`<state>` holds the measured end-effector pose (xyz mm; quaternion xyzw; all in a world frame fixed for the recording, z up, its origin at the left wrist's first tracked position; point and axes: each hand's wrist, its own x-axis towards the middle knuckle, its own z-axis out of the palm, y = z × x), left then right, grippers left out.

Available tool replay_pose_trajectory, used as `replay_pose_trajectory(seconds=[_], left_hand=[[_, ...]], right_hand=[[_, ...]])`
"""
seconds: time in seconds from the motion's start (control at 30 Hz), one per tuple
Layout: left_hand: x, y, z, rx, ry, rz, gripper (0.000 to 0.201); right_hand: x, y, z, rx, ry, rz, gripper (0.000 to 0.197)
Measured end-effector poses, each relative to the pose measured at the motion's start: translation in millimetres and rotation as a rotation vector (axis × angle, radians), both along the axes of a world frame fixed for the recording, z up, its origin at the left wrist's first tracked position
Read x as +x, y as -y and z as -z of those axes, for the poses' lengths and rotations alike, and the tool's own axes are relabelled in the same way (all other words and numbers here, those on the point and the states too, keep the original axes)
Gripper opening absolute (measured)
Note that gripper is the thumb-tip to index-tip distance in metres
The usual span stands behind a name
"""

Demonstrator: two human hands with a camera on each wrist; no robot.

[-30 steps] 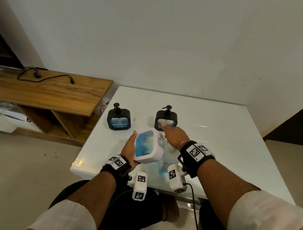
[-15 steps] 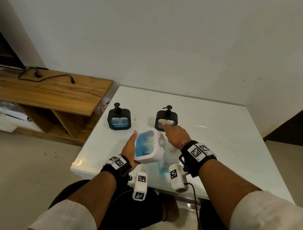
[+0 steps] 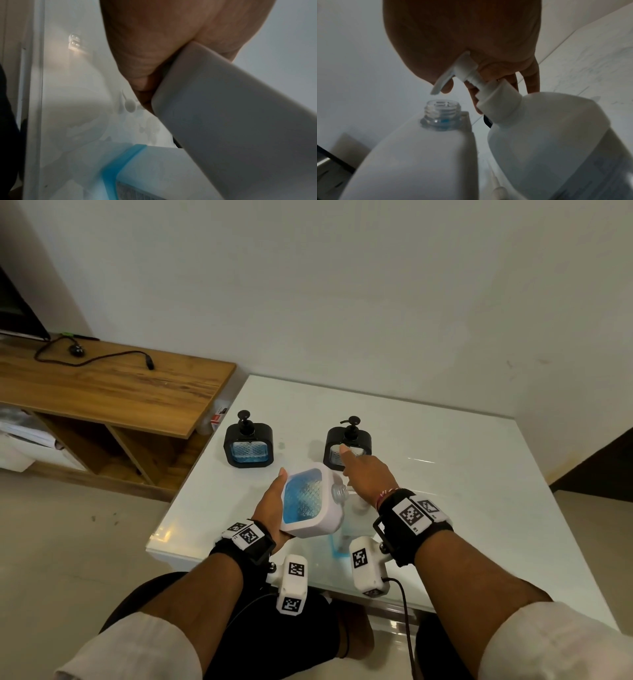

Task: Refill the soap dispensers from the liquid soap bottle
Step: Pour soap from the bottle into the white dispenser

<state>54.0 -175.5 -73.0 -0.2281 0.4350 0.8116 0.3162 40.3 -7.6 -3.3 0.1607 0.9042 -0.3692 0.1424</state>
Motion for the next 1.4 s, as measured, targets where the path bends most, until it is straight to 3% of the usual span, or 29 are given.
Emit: replay_pose_trajectory(seconds=[0.57,0.7,0.83,1.13,1.4], left_hand=[[0,0,-2,-0.002,0.014,0.005,0.044],[1,0,-5,0.003,0.010,0.005,0.044],[3,1,-7,-0.003,0.011,-0.001,0.043],[1,1,-4,-0.015,0.002,0.008,0.044],[1,1,-4,-0.003,-0.003,-0.006,0.044]], right_hand=[[-3,-2,8,0.017,0.012,0.044,0.065],[-3,-2,13,0.025,0.020,0.039,0.056],[-1,-3,7,0.019,0.004,0.027,0.067],[-2,0,11,0.056,0.006,0.001,0.062],[-3,1,9,-0.028,-0.009,-0.029,0.064]])
